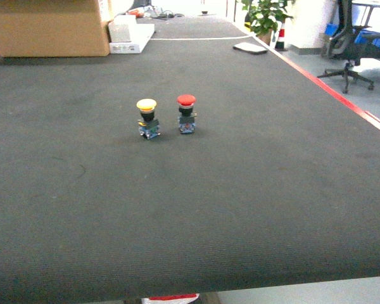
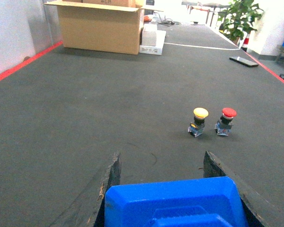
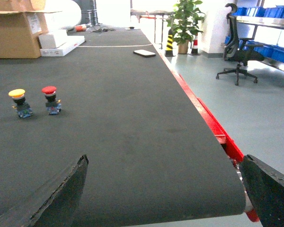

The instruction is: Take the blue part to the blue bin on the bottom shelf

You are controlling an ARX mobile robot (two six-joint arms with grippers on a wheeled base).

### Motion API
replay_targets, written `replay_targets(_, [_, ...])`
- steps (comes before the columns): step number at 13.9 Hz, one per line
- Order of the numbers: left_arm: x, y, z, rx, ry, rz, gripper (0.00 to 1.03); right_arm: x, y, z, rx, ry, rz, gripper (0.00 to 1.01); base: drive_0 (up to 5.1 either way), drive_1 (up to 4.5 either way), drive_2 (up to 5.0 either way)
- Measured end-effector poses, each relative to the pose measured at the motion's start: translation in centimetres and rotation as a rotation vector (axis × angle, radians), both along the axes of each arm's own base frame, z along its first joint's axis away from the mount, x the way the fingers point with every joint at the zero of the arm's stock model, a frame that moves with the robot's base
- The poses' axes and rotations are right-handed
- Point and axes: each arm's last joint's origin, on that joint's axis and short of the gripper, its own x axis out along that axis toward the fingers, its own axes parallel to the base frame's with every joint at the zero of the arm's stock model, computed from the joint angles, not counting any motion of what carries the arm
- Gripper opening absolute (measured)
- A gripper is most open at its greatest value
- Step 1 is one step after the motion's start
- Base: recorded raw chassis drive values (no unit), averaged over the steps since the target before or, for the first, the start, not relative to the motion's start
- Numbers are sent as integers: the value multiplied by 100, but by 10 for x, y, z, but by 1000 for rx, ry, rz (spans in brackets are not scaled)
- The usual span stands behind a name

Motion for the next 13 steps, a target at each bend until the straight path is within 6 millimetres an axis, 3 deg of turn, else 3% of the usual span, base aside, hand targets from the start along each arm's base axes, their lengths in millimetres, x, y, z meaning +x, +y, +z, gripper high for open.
replay_targets(13, [0,0,0,-1,-2,2,44,0,0,0,0,0,0,98,-160,-160,-160])
